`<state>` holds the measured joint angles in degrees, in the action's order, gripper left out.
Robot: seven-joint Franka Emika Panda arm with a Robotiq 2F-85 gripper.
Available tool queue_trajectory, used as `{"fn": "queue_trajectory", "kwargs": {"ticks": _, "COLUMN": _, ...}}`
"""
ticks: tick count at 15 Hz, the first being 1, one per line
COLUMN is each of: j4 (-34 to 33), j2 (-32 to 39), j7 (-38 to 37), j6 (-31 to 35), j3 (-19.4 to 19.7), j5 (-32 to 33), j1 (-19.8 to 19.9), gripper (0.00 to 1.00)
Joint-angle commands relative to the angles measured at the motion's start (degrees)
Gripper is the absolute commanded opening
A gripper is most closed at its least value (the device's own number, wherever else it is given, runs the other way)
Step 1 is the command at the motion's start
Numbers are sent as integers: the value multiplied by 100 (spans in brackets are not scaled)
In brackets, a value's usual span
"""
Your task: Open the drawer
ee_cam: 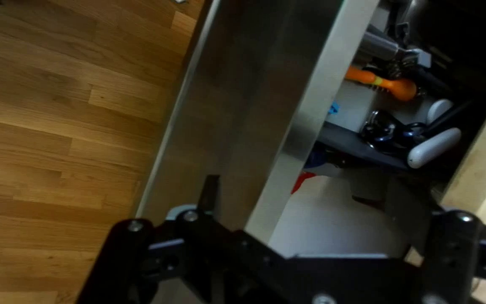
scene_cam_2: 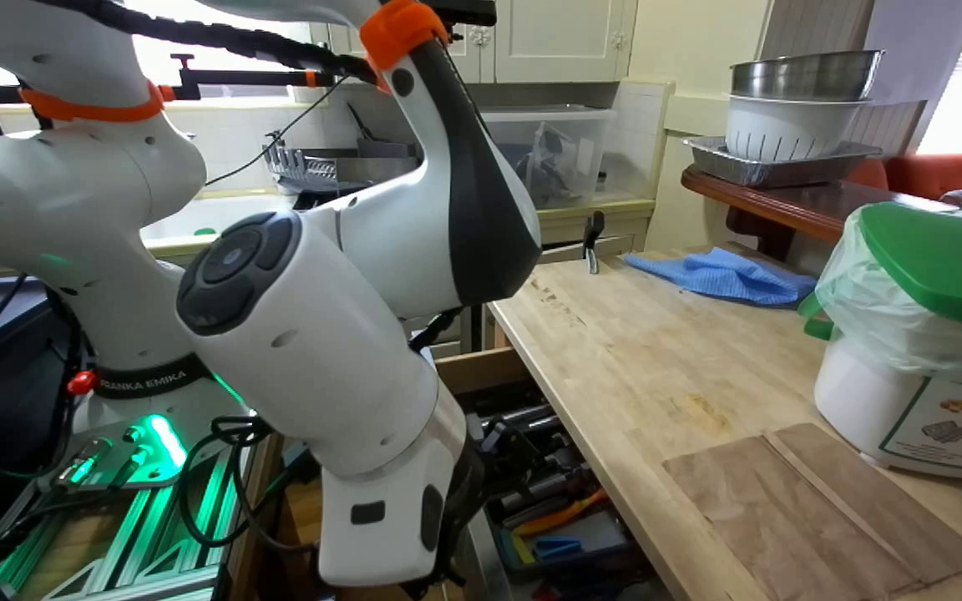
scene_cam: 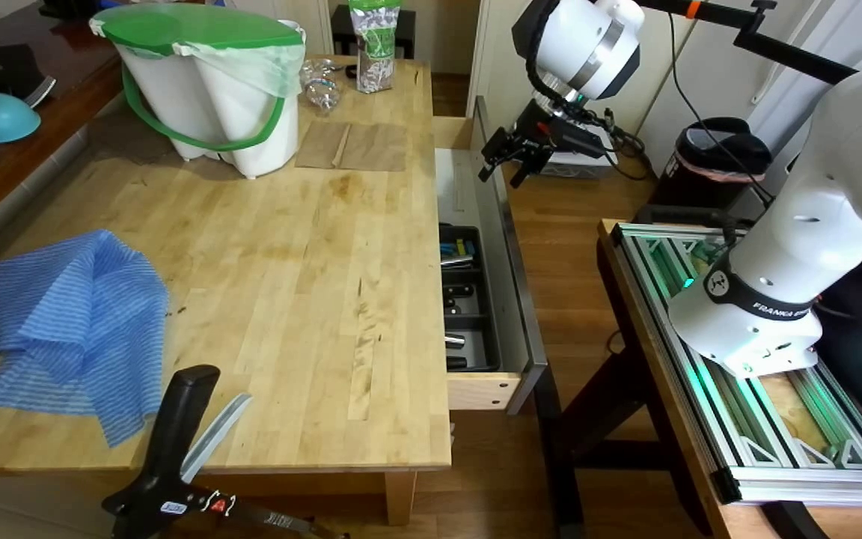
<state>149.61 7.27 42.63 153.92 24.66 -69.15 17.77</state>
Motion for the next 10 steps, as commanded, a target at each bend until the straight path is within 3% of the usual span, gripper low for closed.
{"fn": "queue_trajectory", "kwargs": {"ticks": 1, "j4": -148, "j2": 346, "j7": -475, "j6": 334, "j3": 24, "j5": 374, "j1": -61, "gripper": 100}}
{"fn": "queue_trajectory", "kwargs": {"ticks": 6, "j4": -344, "j2": 707, "j7": -251, "j6": 653, "j3": -95, "j5": -171, "j1": -32, "gripper": 100}}
{"fn": "queue_trajectory", "kwargs": {"ticks": 10, "j4": -376, "j2": 1077, "j7": -492, "j6": 771, "j3": -7, "j5": 164, "j1": -65, "gripper": 100}}
